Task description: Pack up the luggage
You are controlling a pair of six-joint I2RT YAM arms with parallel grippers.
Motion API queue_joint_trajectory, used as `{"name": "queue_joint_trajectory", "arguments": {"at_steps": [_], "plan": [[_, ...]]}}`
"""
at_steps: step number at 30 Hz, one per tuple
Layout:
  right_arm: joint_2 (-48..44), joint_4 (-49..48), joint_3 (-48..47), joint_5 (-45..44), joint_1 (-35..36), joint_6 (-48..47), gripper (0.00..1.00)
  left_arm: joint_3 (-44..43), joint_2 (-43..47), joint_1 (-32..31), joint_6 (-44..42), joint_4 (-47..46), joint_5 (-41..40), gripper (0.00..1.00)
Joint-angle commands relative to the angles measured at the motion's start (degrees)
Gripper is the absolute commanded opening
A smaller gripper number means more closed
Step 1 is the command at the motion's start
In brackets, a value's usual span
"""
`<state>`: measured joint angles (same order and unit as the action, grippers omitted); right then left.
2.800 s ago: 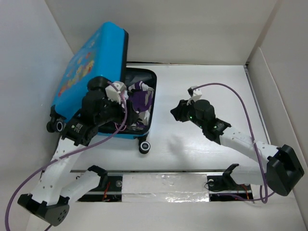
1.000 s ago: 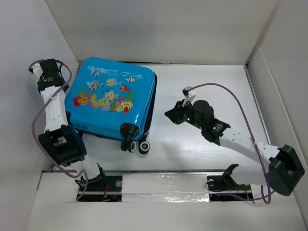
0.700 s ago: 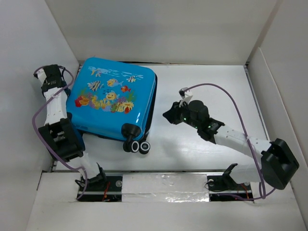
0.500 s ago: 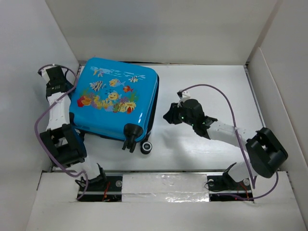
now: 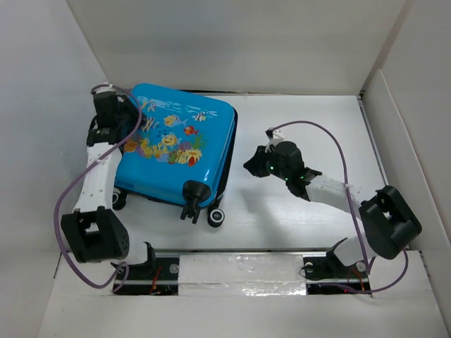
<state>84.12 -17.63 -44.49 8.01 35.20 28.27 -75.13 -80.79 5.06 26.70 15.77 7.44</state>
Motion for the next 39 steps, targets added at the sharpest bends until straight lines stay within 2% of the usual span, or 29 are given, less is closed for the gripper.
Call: {"name": "queue_joint_trajectory", "arguments": {"at_steps": [1, 3, 7, 8, 10, 11, 12, 14, 16, 19, 26, 30, 35, 39], "plan": [[-4.0, -5.1, 2.3, -0.2, -0.5, -0.4, 0.14, 2.6, 5.0, 3.0, 5.0, -4.2, -6.7, 0.32], [-4.3, -4.3, 2.5, -0.7, 0.7, -2.0, 0.03, 1.6, 5.3, 3.0, 6.3, -5.7, -7.0, 0.31], [-2.7, -3.6, 2.6, -1.1, 0.7, -3.1, 0.0, -6.1, 2.4, 3.6, 4.1, -3.2, -19.1, 0.32], [-2.0, -4.3, 2.7, -0.6, 0.7, -3.1, 0.0, -11.0, -1.2, 4.2, 2.9, -1.6, -21.0, 0.33], [-1.9, -5.1, 3.3, 0.3, 0.7, -3.0, 0.0, -16.2, -6.1, 7.1, -0.4, 5.5, -25.1, 0.33], [-2.9, -5.1, 3.4, 0.2, 1.3, -3.0, 0.01, -20.9, -11.6, 8.5, -1.5, 7.8, -25.5, 0.33], [-3.6, -4.8, 3.5, -0.4, 1.3, -3.6, 0.01, -22.7, -14.5, 9.9, -2.2, 12.9, -25.8, 0.32], [-5.4, -3.3, 3.7, -2.4, 1.3, -4.2, 0.02, -26.0, -20.6, 13.4, -4.4, 16.6, -24.4, 0.31], [-7.3, -3.0, 4.4, -3.6, 1.8, -4.5, 0.03, -25.8, -22.8, 15.5, -6.5, 17.6, -19.8, 0.31], [-8.7, -2.8, 4.6, -4.4, 1.8, -4.5, 0.04, -27.3, -26.9, 15.5, -8.5, 20.0, -17.3, 0.32], [-9.7, -2.1, 4.7, -5.0, 2.3, -4.9, 0.05, -37.1, -39.5, 8.5, -12.5, 26.6, -13.4, 0.33], [-4.9, -1.2, 2.2, -6.4, 4.8, -4.0, 0.05, -48.4, -46.2, -0.3, -14.2, 30.8, -11.5, 0.34], [3.2, 0.9, -2.5, -11.4, 9.3, -2.4, 0.05, -53.0, -48.9, -8.1, -13.0, 27.5, -7.7, 0.34], [8.4, -0.8, -4.8, -13.1, 12.3, -1.4, 0.05, -52.3, -48.2, -13.2, -12.4, 22.6, 0.5, 0.34]]}}
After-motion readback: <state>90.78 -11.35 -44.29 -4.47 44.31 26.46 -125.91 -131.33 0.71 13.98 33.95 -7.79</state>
